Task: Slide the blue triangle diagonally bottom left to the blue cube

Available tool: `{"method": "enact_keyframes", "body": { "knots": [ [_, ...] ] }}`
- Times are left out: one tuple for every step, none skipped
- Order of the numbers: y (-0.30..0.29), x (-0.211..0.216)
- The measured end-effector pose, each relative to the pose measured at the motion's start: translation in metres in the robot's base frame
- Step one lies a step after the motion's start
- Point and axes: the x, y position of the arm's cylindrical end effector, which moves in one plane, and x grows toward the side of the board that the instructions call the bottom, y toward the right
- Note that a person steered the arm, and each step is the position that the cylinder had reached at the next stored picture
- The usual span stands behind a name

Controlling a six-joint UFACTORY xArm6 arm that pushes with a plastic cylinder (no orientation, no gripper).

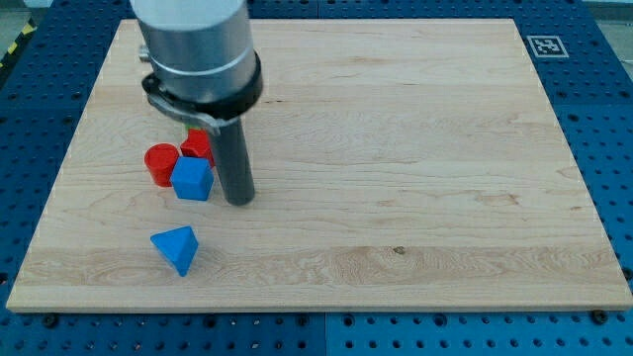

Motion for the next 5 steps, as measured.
{"method": "enact_keyframes", "body": {
  "knots": [
    [0.023, 0.036],
    [0.028, 0.075],
    [-0.003, 0.096],
    [-0.036, 0.098],
    [-0.037, 0.098]
  ]
}}
